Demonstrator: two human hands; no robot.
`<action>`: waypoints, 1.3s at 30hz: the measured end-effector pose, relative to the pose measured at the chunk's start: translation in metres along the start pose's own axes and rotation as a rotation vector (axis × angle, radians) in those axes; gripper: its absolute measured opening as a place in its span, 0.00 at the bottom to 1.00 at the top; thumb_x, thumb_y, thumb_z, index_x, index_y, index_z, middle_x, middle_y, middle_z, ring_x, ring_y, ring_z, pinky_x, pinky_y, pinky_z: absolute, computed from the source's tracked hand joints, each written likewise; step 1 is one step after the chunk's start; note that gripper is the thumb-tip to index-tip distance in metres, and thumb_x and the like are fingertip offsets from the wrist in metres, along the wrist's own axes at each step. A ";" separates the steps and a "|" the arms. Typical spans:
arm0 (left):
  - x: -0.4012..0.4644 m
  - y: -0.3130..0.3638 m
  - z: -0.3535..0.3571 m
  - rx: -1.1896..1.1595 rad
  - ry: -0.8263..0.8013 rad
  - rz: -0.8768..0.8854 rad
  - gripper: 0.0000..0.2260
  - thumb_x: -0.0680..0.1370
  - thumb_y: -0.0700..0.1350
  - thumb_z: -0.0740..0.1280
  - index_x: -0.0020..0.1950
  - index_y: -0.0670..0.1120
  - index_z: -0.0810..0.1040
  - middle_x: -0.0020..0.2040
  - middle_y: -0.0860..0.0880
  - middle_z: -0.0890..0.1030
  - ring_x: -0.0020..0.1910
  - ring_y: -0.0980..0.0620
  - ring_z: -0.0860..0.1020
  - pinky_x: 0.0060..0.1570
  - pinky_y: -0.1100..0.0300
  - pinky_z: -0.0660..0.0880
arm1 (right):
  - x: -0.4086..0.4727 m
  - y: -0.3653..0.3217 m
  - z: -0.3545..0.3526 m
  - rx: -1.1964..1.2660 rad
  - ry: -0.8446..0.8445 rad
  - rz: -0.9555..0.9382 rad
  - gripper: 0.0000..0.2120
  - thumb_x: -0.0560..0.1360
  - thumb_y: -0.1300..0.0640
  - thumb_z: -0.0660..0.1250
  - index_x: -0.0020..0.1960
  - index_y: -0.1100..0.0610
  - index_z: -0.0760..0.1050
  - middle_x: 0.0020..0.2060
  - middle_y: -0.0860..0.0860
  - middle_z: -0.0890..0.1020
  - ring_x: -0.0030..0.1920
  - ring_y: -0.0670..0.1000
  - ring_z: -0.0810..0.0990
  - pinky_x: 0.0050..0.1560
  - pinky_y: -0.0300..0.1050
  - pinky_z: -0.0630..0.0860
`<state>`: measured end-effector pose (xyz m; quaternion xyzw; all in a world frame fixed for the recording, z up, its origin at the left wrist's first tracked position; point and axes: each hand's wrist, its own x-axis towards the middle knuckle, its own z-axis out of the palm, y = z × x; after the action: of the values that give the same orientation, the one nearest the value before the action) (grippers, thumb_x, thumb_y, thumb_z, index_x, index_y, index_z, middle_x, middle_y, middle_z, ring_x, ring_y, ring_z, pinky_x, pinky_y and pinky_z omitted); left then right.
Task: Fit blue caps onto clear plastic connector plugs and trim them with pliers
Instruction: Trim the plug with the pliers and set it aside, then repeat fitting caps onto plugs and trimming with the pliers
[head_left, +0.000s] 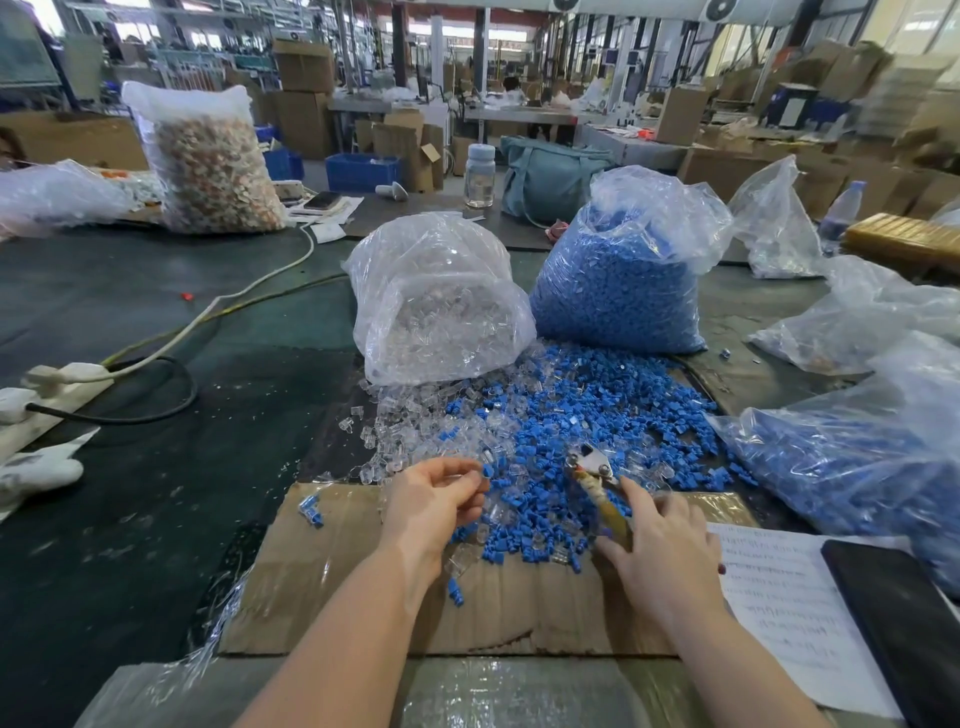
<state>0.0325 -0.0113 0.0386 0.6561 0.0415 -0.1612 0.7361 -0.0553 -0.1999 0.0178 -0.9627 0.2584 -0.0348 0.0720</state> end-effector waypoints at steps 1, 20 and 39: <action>-0.002 0.000 0.000 0.014 0.002 0.010 0.06 0.74 0.32 0.66 0.48 0.39 0.79 0.38 0.44 0.82 0.32 0.55 0.79 0.32 0.66 0.77 | 0.002 0.002 0.003 -0.024 0.001 -0.003 0.33 0.75 0.36 0.58 0.75 0.46 0.51 0.67 0.52 0.65 0.66 0.54 0.64 0.63 0.49 0.65; 0.010 -0.010 -0.049 0.598 0.455 0.265 0.06 0.77 0.42 0.66 0.51 0.47 0.82 0.45 0.49 0.81 0.34 0.55 0.74 0.32 0.65 0.68 | -0.012 -0.044 0.015 0.308 0.121 -0.375 0.09 0.78 0.52 0.63 0.57 0.50 0.75 0.51 0.44 0.77 0.55 0.45 0.72 0.57 0.36 0.67; 0.012 -0.017 -0.052 0.918 0.454 0.327 0.09 0.76 0.46 0.67 0.56 0.51 0.80 0.57 0.48 0.76 0.54 0.49 0.69 0.52 0.57 0.68 | -0.015 -0.057 0.024 0.310 0.097 -0.437 0.08 0.78 0.52 0.63 0.56 0.49 0.76 0.50 0.43 0.77 0.53 0.44 0.72 0.59 0.39 0.68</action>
<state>0.0463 0.0357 0.0126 0.9266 0.0221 0.0999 0.3618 -0.0382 -0.1409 0.0028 -0.9703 0.0390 -0.1346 0.1969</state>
